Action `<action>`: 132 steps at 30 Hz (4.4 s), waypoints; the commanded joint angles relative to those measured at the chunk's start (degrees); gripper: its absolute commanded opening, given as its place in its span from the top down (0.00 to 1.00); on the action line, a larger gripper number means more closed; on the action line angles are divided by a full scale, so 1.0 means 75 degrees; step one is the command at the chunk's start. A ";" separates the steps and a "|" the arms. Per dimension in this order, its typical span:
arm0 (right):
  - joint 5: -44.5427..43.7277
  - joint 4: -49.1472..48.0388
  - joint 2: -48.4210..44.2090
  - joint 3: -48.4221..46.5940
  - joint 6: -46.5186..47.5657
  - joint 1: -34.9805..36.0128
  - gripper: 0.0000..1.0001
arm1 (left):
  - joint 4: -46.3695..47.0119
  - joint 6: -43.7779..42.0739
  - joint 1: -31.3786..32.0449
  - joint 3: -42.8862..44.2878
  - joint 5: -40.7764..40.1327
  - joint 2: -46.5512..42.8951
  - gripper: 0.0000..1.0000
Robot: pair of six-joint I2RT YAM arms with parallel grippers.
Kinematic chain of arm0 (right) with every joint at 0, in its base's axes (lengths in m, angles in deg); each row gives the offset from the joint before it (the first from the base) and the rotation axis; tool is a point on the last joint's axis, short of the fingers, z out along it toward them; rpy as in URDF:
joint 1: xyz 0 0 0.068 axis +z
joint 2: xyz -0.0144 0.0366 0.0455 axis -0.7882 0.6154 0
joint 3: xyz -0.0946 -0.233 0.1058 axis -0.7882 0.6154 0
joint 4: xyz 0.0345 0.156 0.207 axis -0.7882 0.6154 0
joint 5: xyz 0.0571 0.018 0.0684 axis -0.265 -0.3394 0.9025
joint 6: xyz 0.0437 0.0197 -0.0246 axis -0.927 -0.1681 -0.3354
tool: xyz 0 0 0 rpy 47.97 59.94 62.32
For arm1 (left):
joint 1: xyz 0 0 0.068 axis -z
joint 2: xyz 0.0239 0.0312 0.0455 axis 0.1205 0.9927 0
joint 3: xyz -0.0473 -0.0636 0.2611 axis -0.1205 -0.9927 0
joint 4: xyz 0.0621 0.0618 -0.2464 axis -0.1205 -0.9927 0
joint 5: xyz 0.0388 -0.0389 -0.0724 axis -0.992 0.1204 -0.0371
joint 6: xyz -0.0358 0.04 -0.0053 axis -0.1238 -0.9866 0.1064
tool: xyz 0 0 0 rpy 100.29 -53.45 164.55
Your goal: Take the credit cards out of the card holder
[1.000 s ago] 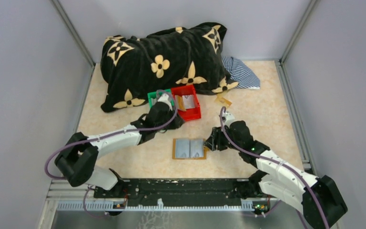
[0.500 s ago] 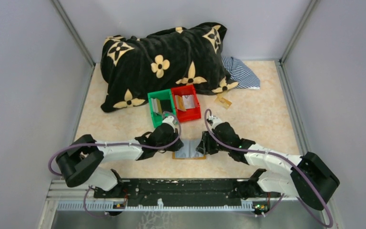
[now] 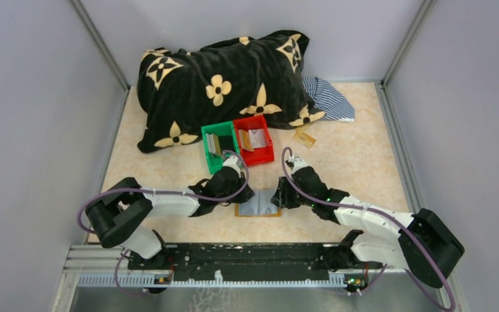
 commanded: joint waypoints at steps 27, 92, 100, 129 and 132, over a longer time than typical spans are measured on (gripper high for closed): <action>0.0254 -0.1848 0.1474 0.0278 -0.0500 0.0267 0.62 | -0.1034 -0.0082 0.0003 -0.0087 0.0668 -0.0630 0.73; 0.0663 -0.1027 -0.0501 0.0664 -0.0136 -0.0819 0.73 | -0.1238 0.0294 0.0067 0.0738 0.1662 0.0309 0.76; 0.1040 -0.1547 -0.0121 0.0741 -0.0192 -0.0814 0.73 | -0.1894 0.0082 0.0068 0.0948 0.1373 -0.0642 0.75; 0.0597 -0.1177 -0.0620 0.0980 -0.0586 -0.0064 0.73 | -0.2554 0.0361 0.0052 -0.0673 0.0505 -0.1428 0.77; 0.0472 -0.1406 -0.0365 0.0974 -0.0755 0.0194 0.73 | -0.2538 0.0342 0.0052 -0.0687 0.0515 -0.1393 0.77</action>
